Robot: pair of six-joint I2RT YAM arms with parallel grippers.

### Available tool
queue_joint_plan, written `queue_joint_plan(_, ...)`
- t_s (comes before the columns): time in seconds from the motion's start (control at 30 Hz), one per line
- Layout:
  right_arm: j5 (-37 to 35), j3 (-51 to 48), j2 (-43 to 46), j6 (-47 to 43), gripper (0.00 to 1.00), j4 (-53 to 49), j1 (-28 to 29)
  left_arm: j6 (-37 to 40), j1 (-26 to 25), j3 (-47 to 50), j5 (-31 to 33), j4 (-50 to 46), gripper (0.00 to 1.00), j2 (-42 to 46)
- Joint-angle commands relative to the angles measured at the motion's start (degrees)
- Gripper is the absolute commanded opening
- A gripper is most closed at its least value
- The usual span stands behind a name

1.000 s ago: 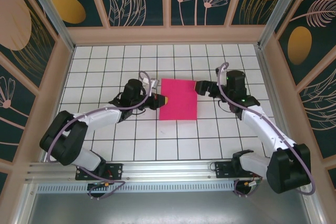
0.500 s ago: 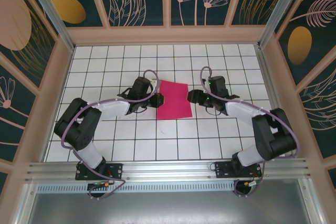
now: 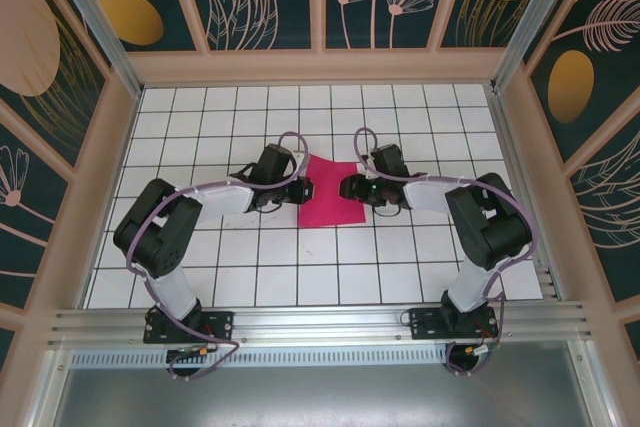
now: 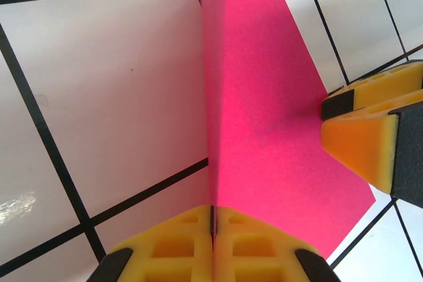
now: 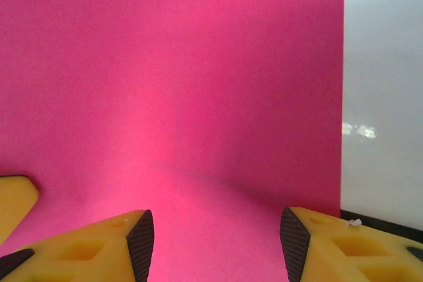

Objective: Fold a paper plane with a square sheet of paper (fold left side to right side)
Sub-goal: First fold in half a square sheet of paper at the center of the table.

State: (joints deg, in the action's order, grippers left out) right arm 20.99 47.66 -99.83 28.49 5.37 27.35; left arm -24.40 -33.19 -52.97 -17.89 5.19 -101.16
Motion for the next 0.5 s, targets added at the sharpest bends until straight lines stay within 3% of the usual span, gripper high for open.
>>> queue_joint_plan(0.0,-1.7,1.2,-1.3,0.4,0.57,-2.5,0.9,-0.1,0.3,-2.4,-0.8,-1.5,0.06,-0.5)
queue_joint_plan(0.2,-3.0,-0.1,-1.7,0.4,0.57,-3.7,1.5,-6.3,0.4,-5.5,-6.7,-0.9,0.33,-1.0)
queue_joint_plan(0.47,-3.9,-0.8,-1.8,0.2,0.57,-3.9,1.6,-9.9,0.4,-7.1,-10.5,1.5,0.47,-1.8)
